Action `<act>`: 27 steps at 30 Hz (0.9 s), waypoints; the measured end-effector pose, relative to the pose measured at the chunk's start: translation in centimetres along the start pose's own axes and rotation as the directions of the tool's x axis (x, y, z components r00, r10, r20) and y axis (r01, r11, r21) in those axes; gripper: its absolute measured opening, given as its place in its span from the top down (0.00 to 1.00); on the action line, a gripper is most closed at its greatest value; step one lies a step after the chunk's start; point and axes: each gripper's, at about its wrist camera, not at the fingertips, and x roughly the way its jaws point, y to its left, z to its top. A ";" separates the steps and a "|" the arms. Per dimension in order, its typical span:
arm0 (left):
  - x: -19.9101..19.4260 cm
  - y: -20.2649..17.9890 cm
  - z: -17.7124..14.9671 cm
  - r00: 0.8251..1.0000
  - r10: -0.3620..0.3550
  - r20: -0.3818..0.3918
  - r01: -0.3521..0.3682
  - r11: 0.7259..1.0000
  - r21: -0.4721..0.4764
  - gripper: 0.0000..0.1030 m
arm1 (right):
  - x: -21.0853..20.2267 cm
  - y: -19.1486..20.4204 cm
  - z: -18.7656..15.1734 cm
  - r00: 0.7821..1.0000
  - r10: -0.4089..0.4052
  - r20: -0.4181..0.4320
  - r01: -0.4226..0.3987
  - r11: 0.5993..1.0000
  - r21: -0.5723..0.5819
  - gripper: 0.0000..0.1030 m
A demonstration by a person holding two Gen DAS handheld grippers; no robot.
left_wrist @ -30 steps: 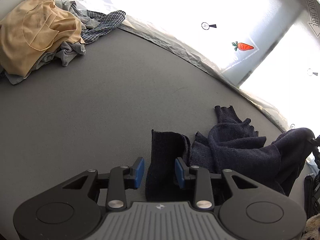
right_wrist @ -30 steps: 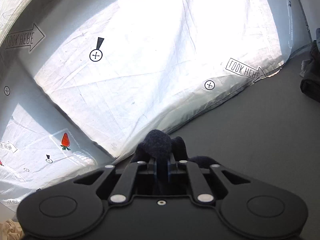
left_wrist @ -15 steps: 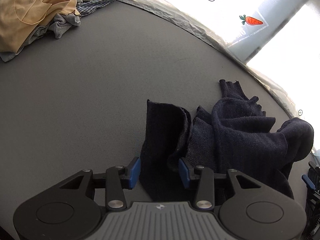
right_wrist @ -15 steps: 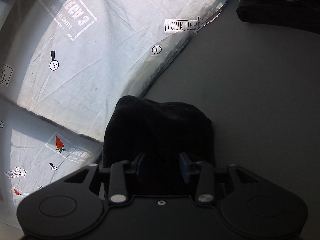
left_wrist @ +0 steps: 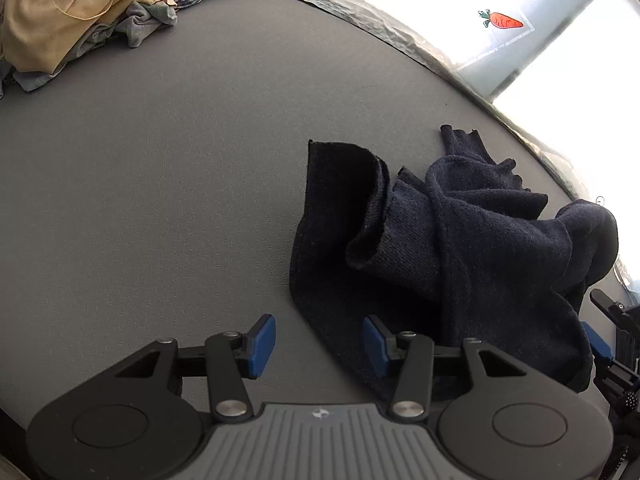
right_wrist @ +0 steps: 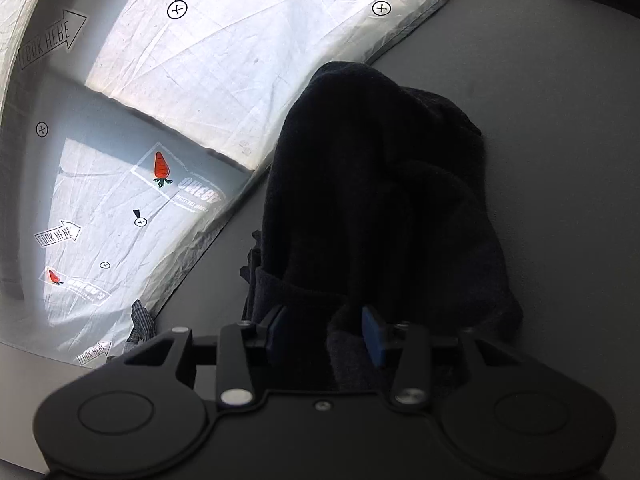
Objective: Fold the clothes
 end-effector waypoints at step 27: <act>-1.1 0.0 -1.2 0.999 0.043 0.004 -0.043 0.998 0.044 0.49 | -8.2 -8.7 0.0 0.915 -0.310 0.257 0.344 0.934 -0.096 0.99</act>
